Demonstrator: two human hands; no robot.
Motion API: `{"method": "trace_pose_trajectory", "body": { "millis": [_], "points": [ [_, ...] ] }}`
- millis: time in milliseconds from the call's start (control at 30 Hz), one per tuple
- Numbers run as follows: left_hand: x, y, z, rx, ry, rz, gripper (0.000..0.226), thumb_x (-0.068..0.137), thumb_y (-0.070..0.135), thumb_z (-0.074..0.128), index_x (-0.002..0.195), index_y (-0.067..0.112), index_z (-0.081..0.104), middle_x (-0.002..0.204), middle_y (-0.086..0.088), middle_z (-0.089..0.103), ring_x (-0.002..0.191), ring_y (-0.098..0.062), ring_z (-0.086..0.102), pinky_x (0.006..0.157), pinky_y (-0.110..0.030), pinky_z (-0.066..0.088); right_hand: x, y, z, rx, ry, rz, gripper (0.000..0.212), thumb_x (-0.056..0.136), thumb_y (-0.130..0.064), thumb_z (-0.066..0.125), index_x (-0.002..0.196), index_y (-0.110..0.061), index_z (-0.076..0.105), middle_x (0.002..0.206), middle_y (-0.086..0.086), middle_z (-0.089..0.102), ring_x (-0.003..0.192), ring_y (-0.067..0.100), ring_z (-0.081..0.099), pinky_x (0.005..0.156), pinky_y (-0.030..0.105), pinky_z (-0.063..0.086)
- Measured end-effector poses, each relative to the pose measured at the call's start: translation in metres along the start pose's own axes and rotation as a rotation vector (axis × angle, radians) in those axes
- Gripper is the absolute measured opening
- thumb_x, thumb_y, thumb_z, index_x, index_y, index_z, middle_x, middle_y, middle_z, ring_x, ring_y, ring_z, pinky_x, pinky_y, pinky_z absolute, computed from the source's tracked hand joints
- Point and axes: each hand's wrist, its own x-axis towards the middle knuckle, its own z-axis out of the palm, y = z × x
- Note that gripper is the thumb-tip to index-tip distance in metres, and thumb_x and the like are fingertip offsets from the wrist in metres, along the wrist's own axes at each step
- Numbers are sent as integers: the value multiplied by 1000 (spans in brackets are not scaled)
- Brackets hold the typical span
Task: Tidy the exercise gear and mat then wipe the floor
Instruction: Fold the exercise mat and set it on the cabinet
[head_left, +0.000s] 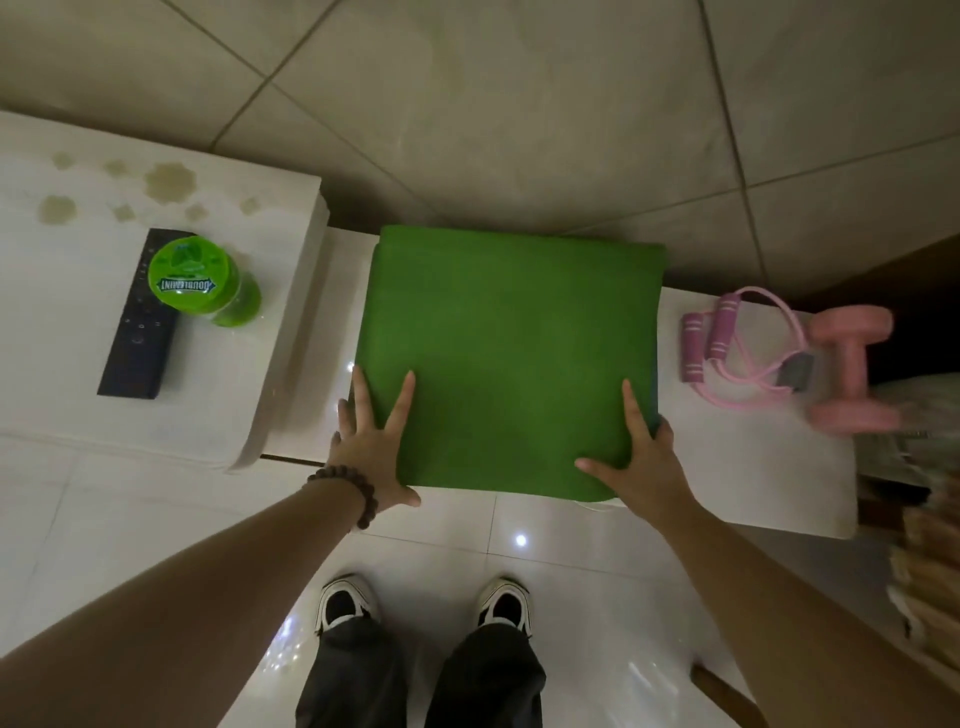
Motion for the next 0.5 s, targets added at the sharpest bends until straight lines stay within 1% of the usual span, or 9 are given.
{"method": "trace_pose_trajectory", "body": {
  "millis": [100,200,267,367,500],
  "points": [
    [4,-3,6,-13,41,28,145,66,34,86,126,50,-45,140,-14,-50,144,-45,4,112,-48,33,-4,-3,1,-12,18,17,112,70,-53,76,128,-63,-20,128,16,31,108,38,51,98,45,45],
    [6,-12,2,-40,99,70,130,74,30,78,132,50,-36,146,-16,-42,141,-44,19,109,-44,38,-7,-7,8,-9,32,38,113,69,-57,74,126,-66,-23,117,12,34,98,33,52,94,42,48],
    [4,-22,-4,-31,98,87,126,76,30,77,132,51,-34,148,-15,-38,137,-40,26,107,-41,39,-14,-8,16,-8,21,38,114,68,-57,75,123,-67,-25,114,10,33,95,30,51,93,41,48],
    [0,-34,-9,-24,67,106,128,74,33,81,132,52,-31,153,-14,-31,136,-39,30,107,-41,38,-15,-8,20,-16,5,28,115,71,-52,76,123,-66,-25,115,11,33,98,33,52,94,43,48],
    [-5,-36,-5,-38,78,125,125,74,37,80,132,53,-29,155,-13,-24,137,-40,26,108,-44,36,-6,-8,9,57,-39,9,114,74,-33,79,133,-60,-15,128,14,31,114,36,48,104,44,39]
  ]
}}
